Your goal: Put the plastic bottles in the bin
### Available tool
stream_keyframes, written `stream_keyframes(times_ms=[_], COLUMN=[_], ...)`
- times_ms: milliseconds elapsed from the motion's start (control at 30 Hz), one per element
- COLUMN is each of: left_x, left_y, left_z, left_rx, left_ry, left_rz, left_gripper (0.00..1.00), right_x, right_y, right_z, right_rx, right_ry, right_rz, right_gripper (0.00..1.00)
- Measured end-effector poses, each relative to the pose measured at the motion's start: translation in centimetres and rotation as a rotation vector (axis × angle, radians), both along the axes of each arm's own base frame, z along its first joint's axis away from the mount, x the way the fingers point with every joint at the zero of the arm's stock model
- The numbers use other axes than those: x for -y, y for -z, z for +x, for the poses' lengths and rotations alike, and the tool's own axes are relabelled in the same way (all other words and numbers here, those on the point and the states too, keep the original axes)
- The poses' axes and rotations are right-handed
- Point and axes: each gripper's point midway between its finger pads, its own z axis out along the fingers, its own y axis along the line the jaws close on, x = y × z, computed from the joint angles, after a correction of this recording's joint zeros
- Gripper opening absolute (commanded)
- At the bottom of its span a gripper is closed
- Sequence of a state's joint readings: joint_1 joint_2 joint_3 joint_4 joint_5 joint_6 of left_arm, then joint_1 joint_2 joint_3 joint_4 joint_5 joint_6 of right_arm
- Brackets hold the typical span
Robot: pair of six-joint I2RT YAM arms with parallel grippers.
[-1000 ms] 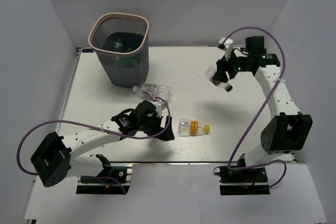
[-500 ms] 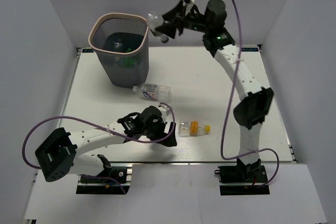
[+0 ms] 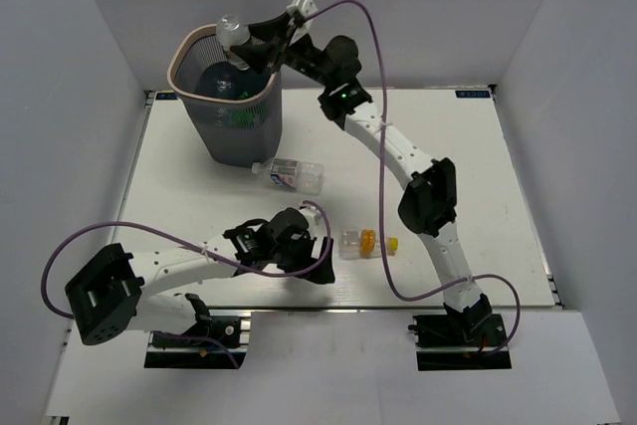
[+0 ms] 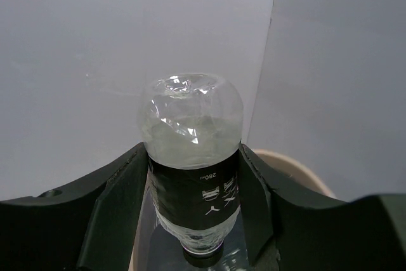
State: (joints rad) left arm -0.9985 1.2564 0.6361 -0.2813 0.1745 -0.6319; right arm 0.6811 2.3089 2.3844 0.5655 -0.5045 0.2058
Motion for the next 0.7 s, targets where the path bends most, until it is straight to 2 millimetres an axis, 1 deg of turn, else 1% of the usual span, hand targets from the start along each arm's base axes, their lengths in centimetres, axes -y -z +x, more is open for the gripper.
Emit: stream_keyframes(times_ms=[33,67,100,133,233,300,367,400,433,467,500,533,600,633,667,700], left_x=[0.1,0.3,0.6,0.9,2.2,3.1,3.9,4.5,5.0,5.4,5.8,6.1,6.6,6.7,6.7,6.6], left_y=[-0.3,-0.6,-1.1,-1.8,-4.3,-6.0,-7.5,-8.1,-8.4,-8.5,-8.4,-8.1,-7.4,-6.9,-6.4,-6.1], left_z=[0.1,0.4,0.7,1.1,2.8,3.9,4.8,5.4,5.8,6.1,6.4,6.6,7.0,7.0,7.0,7.0], left_rx=[0.004,0.009,0.016,0.029,0.066,0.077,0.069,0.054,0.038,0.015,-0.012,-0.042,-0.094,-0.119,-0.140,-0.163], left_ry=[-0.007,-0.014,-0.027,-0.043,-0.109,-0.168,-0.228,-0.264,-0.294,-0.326,-0.361,-0.395,-0.462,-0.492,-0.519,-0.550], left_rz=[-0.004,-0.010,-0.019,-0.032,-0.090,-0.130,-0.162,-0.175,-0.181,-0.183,-0.177,-0.170,-0.143,-0.127,-0.107,-0.081], left_gripper=[1.00,1.00,1.00,1.00,1.00,1.00,1.00,1.00,1.00,1.00,1.00,1.00,1.00,1.00,1.00,1.00], right_x=[-0.7,-1.2,-1.7,-2.0,-2.1,-1.5,-0.3,0.8,2.0,3.6,5.7,8.2,14.3,17.6,20.6,23.8], right_y=[0.8,1.8,2.9,4.2,6.5,6.9,6.9,6.8,6.6,6.6,6.2,5.4,4.6,4.1,4.2,4.2], right_z=[0.2,0.4,0.7,1.0,2.2,3.0,3.7,4.2,4.6,5.0,5.3,5.4,4.8,4.1,3.3,2.1], right_rx=[-0.014,-0.030,-0.050,-0.074,-0.119,-0.123,-0.123,-0.122,-0.128,-0.146,-0.166,-0.181,-0.212,-0.216,-0.224,-0.232], right_ry=[0.002,0.004,0.007,0.011,0.032,0.051,0.074,0.096,0.123,0.155,0.189,0.237,0.345,0.402,0.457,0.515], right_rz=[-0.002,-0.008,-0.020,-0.036,-0.071,-0.082,-0.095,-0.106,-0.123,-0.152,-0.171,-0.185,-0.232,-0.249,-0.273,-0.291], right_gripper=[0.54,0.58,0.66,0.81,0.90,0.90,0.79,0.69,0.26,0.02,0.00,0.00,0.00,0.00,0.00,0.00])
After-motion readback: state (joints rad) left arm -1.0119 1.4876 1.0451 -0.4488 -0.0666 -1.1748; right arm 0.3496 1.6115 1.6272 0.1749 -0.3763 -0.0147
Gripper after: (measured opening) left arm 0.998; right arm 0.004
